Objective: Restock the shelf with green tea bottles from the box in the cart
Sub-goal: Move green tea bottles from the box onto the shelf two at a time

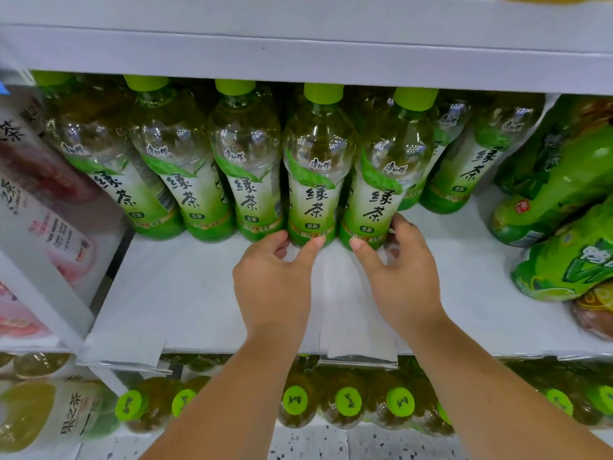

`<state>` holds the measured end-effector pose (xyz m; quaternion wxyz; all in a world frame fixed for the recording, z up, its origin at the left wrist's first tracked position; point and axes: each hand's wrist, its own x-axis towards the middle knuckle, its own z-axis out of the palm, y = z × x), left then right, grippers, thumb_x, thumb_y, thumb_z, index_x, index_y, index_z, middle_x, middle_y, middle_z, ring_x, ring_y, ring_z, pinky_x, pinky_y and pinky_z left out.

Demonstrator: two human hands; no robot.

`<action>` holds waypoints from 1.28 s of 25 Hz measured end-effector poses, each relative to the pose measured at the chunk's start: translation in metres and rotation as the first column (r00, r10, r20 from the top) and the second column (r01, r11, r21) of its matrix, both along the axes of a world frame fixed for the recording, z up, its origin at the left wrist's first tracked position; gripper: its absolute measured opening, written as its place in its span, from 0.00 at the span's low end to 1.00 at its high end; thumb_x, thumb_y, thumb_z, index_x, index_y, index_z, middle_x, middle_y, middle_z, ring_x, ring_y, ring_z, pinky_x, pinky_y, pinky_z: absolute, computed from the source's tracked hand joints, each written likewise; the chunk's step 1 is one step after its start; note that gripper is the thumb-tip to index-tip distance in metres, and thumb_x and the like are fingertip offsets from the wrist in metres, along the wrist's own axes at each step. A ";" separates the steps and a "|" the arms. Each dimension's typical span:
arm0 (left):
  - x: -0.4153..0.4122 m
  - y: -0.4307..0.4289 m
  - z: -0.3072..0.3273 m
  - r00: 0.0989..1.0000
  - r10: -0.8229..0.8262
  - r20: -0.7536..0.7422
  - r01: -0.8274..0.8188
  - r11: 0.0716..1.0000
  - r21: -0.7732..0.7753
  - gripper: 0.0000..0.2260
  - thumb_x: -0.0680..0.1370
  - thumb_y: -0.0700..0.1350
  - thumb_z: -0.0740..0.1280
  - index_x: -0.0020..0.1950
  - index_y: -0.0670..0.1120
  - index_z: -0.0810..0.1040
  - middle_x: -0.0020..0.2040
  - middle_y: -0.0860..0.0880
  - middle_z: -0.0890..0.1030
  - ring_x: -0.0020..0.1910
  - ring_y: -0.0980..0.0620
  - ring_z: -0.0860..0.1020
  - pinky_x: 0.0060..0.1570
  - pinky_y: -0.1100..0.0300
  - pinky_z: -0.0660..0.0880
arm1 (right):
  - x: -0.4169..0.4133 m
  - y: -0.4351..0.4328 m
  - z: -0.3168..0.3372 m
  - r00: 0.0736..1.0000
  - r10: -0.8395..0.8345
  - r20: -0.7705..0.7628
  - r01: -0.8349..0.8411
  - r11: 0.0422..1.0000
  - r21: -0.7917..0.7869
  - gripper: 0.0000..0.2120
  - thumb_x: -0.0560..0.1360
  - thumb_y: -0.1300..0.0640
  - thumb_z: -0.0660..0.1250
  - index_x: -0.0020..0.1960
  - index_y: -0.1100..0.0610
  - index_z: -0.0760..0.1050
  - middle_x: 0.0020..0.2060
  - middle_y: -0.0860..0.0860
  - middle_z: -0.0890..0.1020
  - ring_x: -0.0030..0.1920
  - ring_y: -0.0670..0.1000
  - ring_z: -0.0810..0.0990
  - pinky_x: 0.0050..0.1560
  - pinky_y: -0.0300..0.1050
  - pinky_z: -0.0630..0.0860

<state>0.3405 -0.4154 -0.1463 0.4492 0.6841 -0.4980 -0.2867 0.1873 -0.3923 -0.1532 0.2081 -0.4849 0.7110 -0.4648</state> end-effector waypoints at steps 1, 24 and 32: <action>-0.001 0.000 0.000 1.000 0.003 -0.001 -0.003 1.000 -0.001 0.30 0.68 0.63 0.77 0.63 0.47 0.82 0.54 0.54 0.85 0.51 0.60 0.80 0.45 0.76 0.66 | 0.000 0.000 0.000 1.000 0.002 -0.020 -0.002 1.000 0.004 0.27 0.74 0.43 0.72 0.71 0.47 0.72 0.55 0.40 0.78 0.57 0.43 0.76 0.55 0.36 0.72; -0.004 0.000 0.006 0.999 -0.002 0.051 0.000 0.999 0.047 0.27 0.70 0.65 0.74 0.64 0.50 0.82 0.52 0.59 0.81 0.50 0.60 0.78 0.43 0.70 0.68 | 0.001 -0.006 0.006 0.990 0.056 -0.130 -0.039 0.991 0.128 0.27 0.78 0.41 0.64 0.74 0.47 0.66 0.64 0.46 0.78 0.66 0.54 0.73 0.62 0.56 0.74; 0.007 0.003 0.009 0.981 -0.170 0.089 0.165 0.985 0.056 0.19 0.78 0.57 0.70 0.63 0.48 0.79 0.54 0.54 0.78 0.51 0.57 0.76 0.50 0.61 0.72 | -0.005 -0.007 0.017 0.969 0.067 0.237 -0.109 0.979 0.171 0.24 0.76 0.51 0.72 0.71 0.45 0.73 0.60 0.37 0.80 0.55 0.27 0.75 0.55 0.26 0.70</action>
